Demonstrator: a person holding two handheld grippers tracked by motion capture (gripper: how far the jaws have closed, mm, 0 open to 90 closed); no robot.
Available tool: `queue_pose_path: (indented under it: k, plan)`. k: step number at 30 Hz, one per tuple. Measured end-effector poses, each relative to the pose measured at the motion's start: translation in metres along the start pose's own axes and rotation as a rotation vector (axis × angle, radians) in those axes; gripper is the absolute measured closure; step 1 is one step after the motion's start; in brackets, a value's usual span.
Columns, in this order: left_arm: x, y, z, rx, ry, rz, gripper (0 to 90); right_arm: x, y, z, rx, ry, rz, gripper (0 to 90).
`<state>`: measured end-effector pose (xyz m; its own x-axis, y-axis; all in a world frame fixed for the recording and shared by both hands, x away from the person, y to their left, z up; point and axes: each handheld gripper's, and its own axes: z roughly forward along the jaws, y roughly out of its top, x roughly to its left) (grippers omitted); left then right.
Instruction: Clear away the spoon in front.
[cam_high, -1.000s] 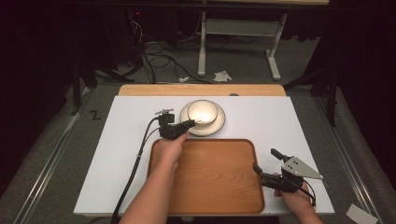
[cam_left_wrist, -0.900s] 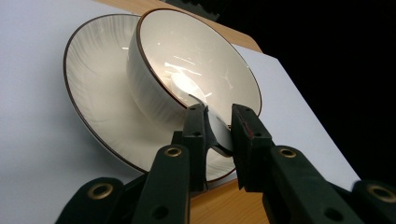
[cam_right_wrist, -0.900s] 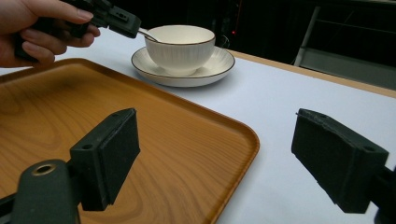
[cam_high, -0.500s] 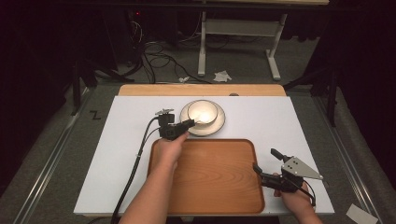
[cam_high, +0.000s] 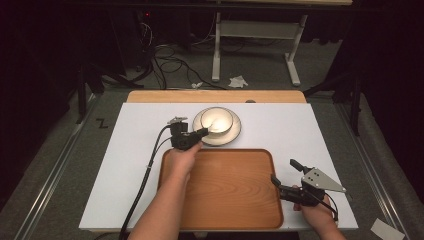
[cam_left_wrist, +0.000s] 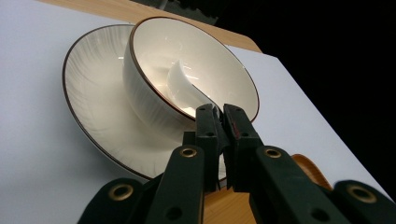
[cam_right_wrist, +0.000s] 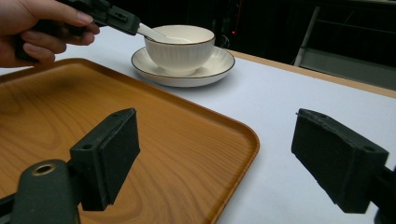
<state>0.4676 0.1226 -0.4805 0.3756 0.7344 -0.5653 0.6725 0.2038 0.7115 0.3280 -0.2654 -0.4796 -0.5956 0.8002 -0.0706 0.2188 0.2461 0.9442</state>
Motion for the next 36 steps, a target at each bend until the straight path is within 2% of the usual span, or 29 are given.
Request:
queue_pose_path:
  k: [3, 5, 11, 15, 26, 30, 36]
  plan:
    - [-0.0013, -0.0005, -0.0001, -0.011, 0.010, 0.010, 85.7, 0.0000, 0.0000, 0.0000, 0.000, 0.000, 0.000, 16.4]
    - [-0.0009, -0.0001, 0.0002, -0.008, -0.003, 0.004, 85.7, 0.0000, 0.0000, 0.0000, 0.000, 0.000, 0.000, 16.4]
    - [-0.0019, -0.0009, 0.0007, -0.009, -0.001, 0.020, 85.7, -0.0003, -0.0001, 0.0000, -0.001, 0.000, 0.001, 16.4]
    - [-0.0028, -0.0017, 0.0008, -0.011, 0.004, 0.047, 85.7, -0.0002, 0.0000, -0.0002, -0.002, 0.000, -0.001, 16.4]
    - [-0.0042, -0.0014, -0.0003, -0.016, 0.010, 0.074, 85.8, -0.0004, -0.0002, 0.0005, -0.001, 0.003, -0.003, 16.4]
    - [-0.0064, -0.0021, -0.0001, -0.044, 0.007, 0.089, 85.8, -0.0002, -0.0003, 0.0003, 0.000, 0.002, 0.001, 16.4]
    - [-0.0097, -0.0015, -0.0020, -0.054, 0.007, 0.114, 85.8, -0.0003, -0.0001, -0.0001, -0.002, -0.001, -0.002, 16.5]
